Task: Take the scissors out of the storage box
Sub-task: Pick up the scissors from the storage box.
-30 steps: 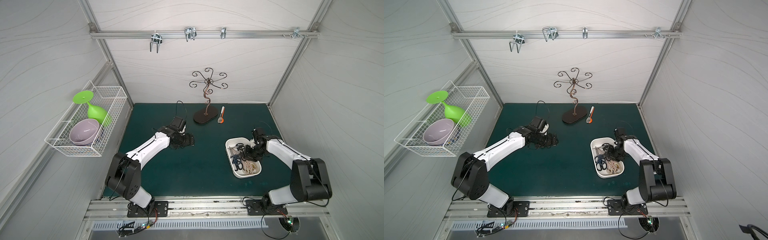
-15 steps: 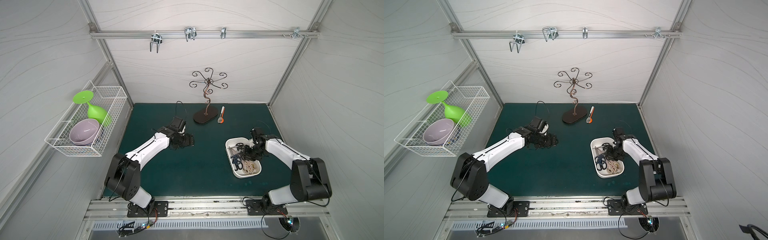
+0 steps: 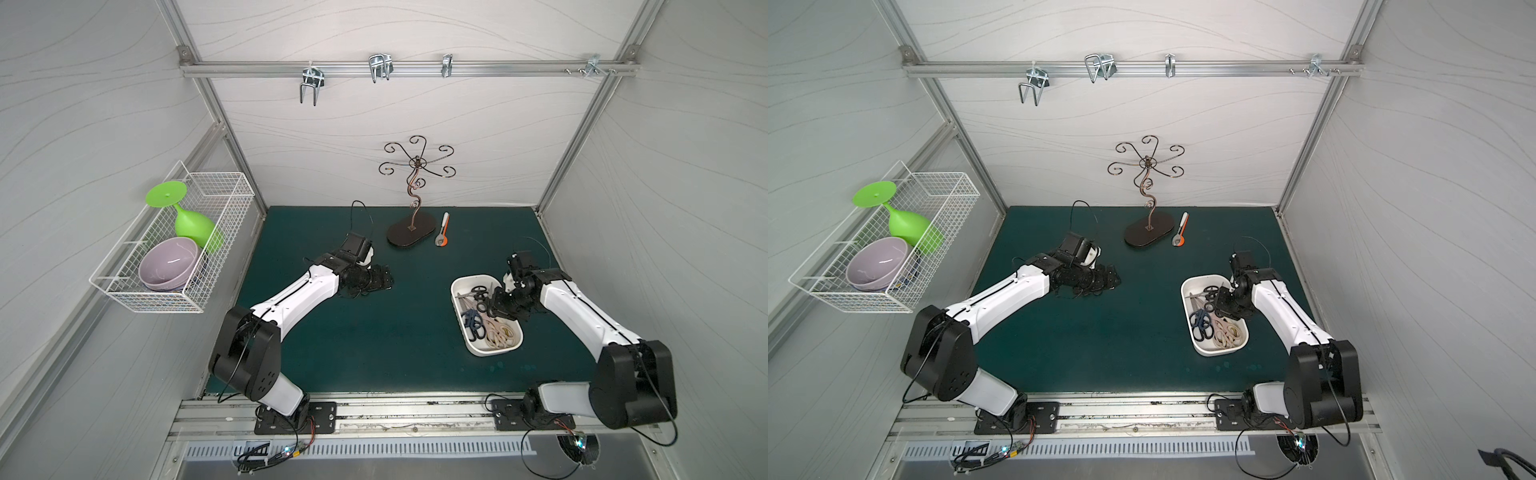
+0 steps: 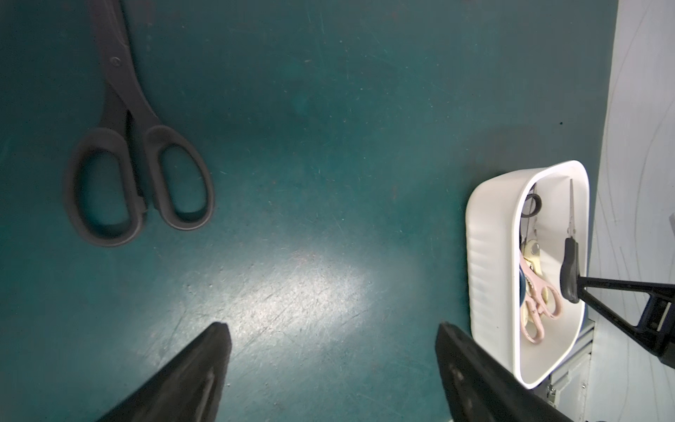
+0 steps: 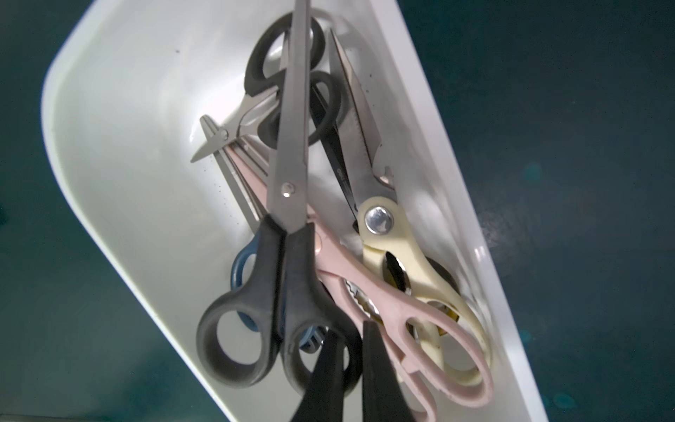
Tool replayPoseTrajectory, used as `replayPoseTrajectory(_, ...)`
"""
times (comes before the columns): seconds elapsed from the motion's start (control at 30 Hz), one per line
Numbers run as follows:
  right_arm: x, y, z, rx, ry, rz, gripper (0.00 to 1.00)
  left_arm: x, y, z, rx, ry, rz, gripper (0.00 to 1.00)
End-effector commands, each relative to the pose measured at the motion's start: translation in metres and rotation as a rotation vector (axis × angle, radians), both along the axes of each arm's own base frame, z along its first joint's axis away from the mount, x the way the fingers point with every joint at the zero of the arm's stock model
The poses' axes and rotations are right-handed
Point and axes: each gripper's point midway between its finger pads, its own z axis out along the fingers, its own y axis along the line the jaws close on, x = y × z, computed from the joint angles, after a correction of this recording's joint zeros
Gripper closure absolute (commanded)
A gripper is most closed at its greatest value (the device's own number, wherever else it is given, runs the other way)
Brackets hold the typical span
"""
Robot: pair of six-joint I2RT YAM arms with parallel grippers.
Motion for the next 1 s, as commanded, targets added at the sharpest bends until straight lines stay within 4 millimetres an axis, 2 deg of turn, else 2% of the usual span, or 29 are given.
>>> replayPoseTrajectory(0.0,-0.016,0.0,0.012,0.009,0.014,0.019,0.97,0.01,-0.016,0.015,-0.1,-0.012,-0.001,0.08)
replayPoseTrajectory(0.07,-0.015,0.004,0.022,0.031,-0.03,0.02,0.97,0.009,-0.03,0.019,-0.184,0.011,-0.02,0.08)
replayPoseTrajectory(0.13,-0.009,0.016,0.036,0.06,-0.089,0.051,0.97,0.006,-0.051,0.023,-0.326,0.047,-0.046,0.09)
replayPoseTrajectory(0.23,0.0,0.037,0.05,0.076,-0.147,0.1,0.97,0.006,-0.076,0.026,-0.529,0.103,-0.066,0.2)
replayPoseTrajectory(0.27,0.002,0.044,0.053,0.096,-0.158,0.11,0.97,0.005,-0.081,0.024,-0.564,0.129,-0.067,0.23)
replayPoseTrajectory(0.4,0.011,0.073,0.06,0.157,-0.198,0.159,0.97,0.007,-0.09,0.021,-0.681,0.158,-0.036,0.27)
replayPoseTrajectory(0.57,0.018,0.101,0.063,0.217,-0.216,0.225,0.97,0.015,-0.103,0.034,-0.821,0.158,-0.034,0.29)
replayPoseTrajectory(0.77,0.02,0.122,0.067,0.251,-0.222,0.285,0.97,0.013,-0.119,0.044,-0.847,0.158,-0.083,0.34)
replayPoseTrajectory(0.97,0.026,0.137,0.065,0.265,-0.225,0.308,0.97,0.004,-0.132,0.043,-0.824,0.179,-0.128,0.39)
